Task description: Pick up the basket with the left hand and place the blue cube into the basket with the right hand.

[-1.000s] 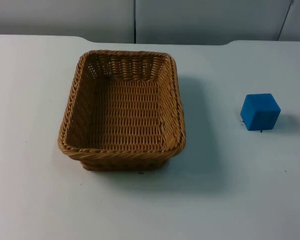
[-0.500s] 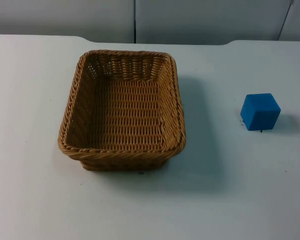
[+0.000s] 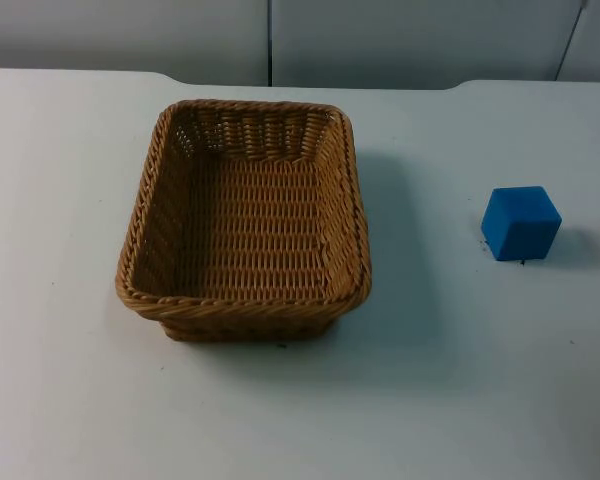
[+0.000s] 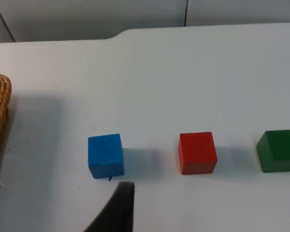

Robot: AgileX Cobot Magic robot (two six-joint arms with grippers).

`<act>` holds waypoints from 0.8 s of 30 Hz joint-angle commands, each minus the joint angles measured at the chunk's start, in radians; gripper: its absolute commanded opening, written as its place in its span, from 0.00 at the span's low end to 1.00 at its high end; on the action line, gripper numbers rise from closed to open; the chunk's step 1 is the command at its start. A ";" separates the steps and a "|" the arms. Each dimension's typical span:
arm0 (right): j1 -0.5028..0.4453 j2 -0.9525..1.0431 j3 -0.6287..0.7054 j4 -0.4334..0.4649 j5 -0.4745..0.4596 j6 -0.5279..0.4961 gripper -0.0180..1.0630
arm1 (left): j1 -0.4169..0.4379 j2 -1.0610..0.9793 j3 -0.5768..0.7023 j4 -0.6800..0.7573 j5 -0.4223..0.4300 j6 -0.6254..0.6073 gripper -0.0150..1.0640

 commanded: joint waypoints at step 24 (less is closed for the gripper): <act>-0.004 0.062 -0.009 0.026 -0.016 -0.018 0.93 | -0.103 0.587 -0.221 -0.379 0.133 0.304 0.70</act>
